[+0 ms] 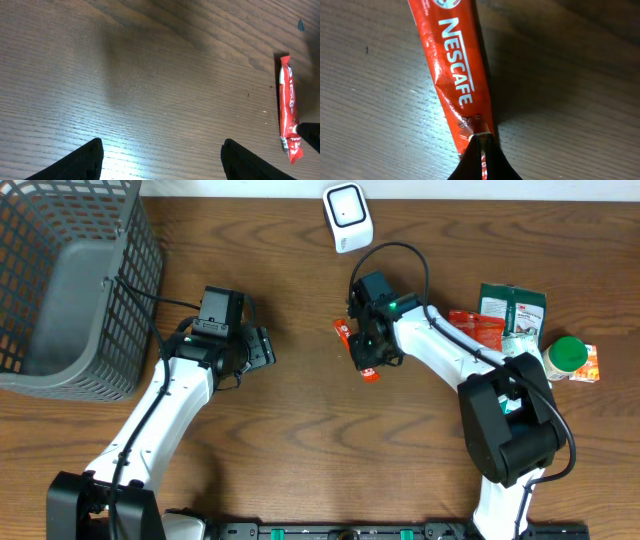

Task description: Scan the item barcode

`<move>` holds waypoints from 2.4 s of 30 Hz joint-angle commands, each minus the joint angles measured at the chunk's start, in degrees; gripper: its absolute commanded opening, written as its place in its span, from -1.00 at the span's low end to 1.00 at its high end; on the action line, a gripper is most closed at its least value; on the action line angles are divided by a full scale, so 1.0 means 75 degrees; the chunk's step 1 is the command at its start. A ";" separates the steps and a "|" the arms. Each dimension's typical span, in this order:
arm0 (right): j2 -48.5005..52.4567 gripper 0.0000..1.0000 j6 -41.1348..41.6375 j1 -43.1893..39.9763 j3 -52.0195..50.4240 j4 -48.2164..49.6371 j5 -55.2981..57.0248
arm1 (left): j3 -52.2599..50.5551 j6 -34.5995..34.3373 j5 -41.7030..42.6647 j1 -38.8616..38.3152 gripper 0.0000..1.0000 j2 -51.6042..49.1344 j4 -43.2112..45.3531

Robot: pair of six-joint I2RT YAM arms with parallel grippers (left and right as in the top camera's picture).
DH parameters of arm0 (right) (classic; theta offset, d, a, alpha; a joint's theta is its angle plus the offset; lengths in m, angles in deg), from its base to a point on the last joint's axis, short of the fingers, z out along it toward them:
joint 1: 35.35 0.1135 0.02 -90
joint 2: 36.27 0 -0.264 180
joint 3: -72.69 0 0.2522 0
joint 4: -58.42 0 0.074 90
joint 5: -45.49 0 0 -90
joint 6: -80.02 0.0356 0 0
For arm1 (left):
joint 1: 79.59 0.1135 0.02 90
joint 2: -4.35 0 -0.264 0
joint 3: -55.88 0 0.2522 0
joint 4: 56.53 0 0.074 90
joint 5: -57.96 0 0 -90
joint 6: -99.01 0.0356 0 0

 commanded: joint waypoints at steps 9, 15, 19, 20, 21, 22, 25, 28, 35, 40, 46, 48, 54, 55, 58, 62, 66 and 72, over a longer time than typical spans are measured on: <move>-0.0122 -0.94 0.0122 0.0312 -0.0353 0.0198 -0.0070 | -0.0087 0.0070 -0.0096 0.0003 0.52 -0.0052 -0.0038; -0.0303 -0.98 -0.0082 0.0280 -0.0230 0.0026 -0.0230 | -0.0087 0.0070 -0.0093 0.0003 0.51 -0.0052 -0.0096; -0.0924 -0.87 -0.0233 0.0283 -0.0152 -0.0338 -0.0268 | -0.0087 0.0070 -0.0096 0.0006 0.51 -0.0052 -0.0119; -0.1055 -0.86 -0.0230 0.0283 -0.0152 -0.0446 -0.0271 | -0.0087 0.0070 -0.0096 0.0006 0.52 -0.0052 -0.0117; -0.1116 -0.86 -0.0224 0.0283 -0.0152 -0.0533 -0.0271 | -0.0087 0.0070 -0.0096 0.0006 0.52 -0.0052 -0.0114; -0.1154 -0.88 -0.0189 0.0283 -0.0152 -0.0638 -0.0271 | -0.0087 0.0070 -0.0096 0.0006 0.51 -0.0052 -0.0117; -0.1110 -0.97 0.0052 0.0286 -0.0262 -0.0941 -0.0268 | -0.0087 0.0073 -0.0096 0.0003 0.52 -0.0052 -0.0125; -0.1064 -0.97 0.0122 0.0321 -0.0621 -0.0807 -0.0271 | -0.0087 0.0070 -0.0096 0.0006 0.52 -0.0052 -0.0122; -0.1020 -0.97 0.0449 0.0478 -0.1792 0.0606 -0.0259 | -0.0087 0.0070 -0.0093 0.0006 0.52 -0.0052 -0.0122; -0.1029 -0.98 0.0452 0.0460 -0.2034 0.0973 0.0207 | -0.0087 0.0070 -0.0096 0.0006 0.52 -0.0052 -0.0125; -0.1262 -0.98 0.0364 0.0286 -0.1547 0.0312 0.1081 | -0.0087 0.0073 -0.0096 0.0006 0.52 -0.0052 -0.0119; -0.1352 -0.98 0.0367 0.0286 -0.1230 0.0067 0.1072 | -0.0087 0.0070 -0.0096 0.0006 0.52 -0.0052 -0.0119; -0.1422 -0.98 0.0423 0.0396 -0.0877 0.0023 -0.0536 | -0.0087 0.0073 -0.0096 0.0003 0.52 -0.0052 -0.0122; -0.1376 -0.98 0.0498 0.0431 -0.0909 0.0052 -0.0831 | -0.0087 0.0073 -0.0096 0.0003 0.51 -0.0052 -0.0125; -0.1294 -0.98 0.0758 0.0632 -0.1070 0.0055 -0.0979 | -0.0087 0.0073 -0.0096 0.0003 0.52 -0.0052 -0.0152; -0.1172 -0.97 0.0895 0.0979 -0.1483 0.0323 -0.0793 | -0.0090 0.0073 -0.0093 0.0003 0.52 -0.0052 -0.0181; -0.1137 -0.98 0.0921 0.1166 -0.1856 0.0589 0.0224 | -0.0090 0.0073 -0.0096 0.0006 0.52 -0.0052 -0.0172; -0.1131 -0.95 0.1317 0.1081 -0.1935 0.0606 0.1594 | -0.0090 0.0073 -0.0096 0.0006 0.52 -0.0052 -0.0175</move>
